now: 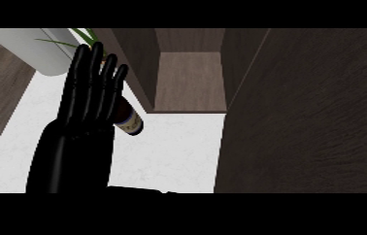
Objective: Pick up the wine, place it into the cabinet and close the cabinet
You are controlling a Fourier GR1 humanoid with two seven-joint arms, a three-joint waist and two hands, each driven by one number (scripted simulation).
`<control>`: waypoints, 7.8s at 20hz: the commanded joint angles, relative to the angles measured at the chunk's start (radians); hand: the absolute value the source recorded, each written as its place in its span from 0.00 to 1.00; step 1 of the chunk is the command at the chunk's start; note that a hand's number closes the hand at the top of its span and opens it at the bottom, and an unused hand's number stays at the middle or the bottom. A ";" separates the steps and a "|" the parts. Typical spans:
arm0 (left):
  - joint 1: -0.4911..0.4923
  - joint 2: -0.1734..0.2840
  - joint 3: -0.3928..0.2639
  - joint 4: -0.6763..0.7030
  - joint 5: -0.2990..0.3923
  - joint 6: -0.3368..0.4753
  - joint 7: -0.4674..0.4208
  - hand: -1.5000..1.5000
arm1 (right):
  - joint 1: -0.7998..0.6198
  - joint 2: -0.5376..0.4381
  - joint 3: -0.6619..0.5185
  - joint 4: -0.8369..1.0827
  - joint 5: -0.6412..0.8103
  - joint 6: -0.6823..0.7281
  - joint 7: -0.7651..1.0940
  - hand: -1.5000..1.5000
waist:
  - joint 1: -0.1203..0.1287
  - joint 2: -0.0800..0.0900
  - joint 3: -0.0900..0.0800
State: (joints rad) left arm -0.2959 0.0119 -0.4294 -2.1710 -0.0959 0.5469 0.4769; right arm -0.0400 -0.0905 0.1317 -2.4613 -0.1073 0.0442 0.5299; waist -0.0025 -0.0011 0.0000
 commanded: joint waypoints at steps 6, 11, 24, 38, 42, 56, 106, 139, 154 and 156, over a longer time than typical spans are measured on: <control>0.141 0.055 0.165 0.018 0.087 -0.080 -0.158 0.00 | 0.005 0.002 0.000 -0.141 -0.046 -0.009 0.093 0.00 | -0.001 0.000 -0.001; 0.118 0.081 0.310 0.108 0.181 -0.146 -0.180 0.00 | -0.070 0.006 -0.018 -0.062 -0.033 -0.021 0.089 0.00 | 0.001 0.001 0.000; 0.194 0.088 0.426 0.415 0.273 -0.306 -0.417 0.00 | -0.032 0.024 0.021 -0.100 -0.010 -0.012 0.095 0.00 | -0.001 0.001 0.000; 0.158 0.092 0.537 0.887 0.325 -0.487 -0.722 0.00 | -0.042 0.018 -0.064 -0.043 -0.075 0.024 0.042 0.00 | -0.003 0.002 0.000; 0.134 0.074 0.546 1.055 0.307 -0.535 -0.880 0.00 | -0.045 0.017 -0.037 -0.060 -0.046 0.031 0.072 0.00 | -0.005 0.002 -0.001; 0.037 0.100 0.603 1.461 0.315 -0.675 -1.099 0.00 | -0.047 0.032 -0.043 -0.082 -0.050 0.028 0.087 0.00 | -0.004 0.002 0.000; -0.036 0.103 0.696 1.720 0.450 -0.935 -1.280 1.00 | 0.050 0.043 -0.024 -0.070 -0.031 0.083 0.034 0.00 | 0.005 -0.002 0.001; 0.133 -0.012 0.043 0.953 0.769 -0.311 -0.936 1.00 | -0.105 0.057 -0.047 0.008 -0.021 0.047 0.100 0.00 | 0.000 0.001 0.000; -0.109 -0.012 -0.116 1.328 1.025 -0.279 -1.217 1.00 | 0.007 0.069 -0.023 -0.013 -0.026 0.088 0.024 0.00 | -0.014 0.003 -0.001; -0.105 -0.012 -0.017 1.337 0.960 -0.347 -1.188 1.00 | -0.116 0.048 -0.090 0.105 -0.056 0.080 0.030 0.00 | -0.003 0.003 0.000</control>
State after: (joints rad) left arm -0.3480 0.0001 -0.4882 -0.9113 0.8595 0.2442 -0.6730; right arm -0.0928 -0.0389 0.0824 -2.4215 -0.1318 0.1272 0.5784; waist -0.0091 0.0009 -0.0004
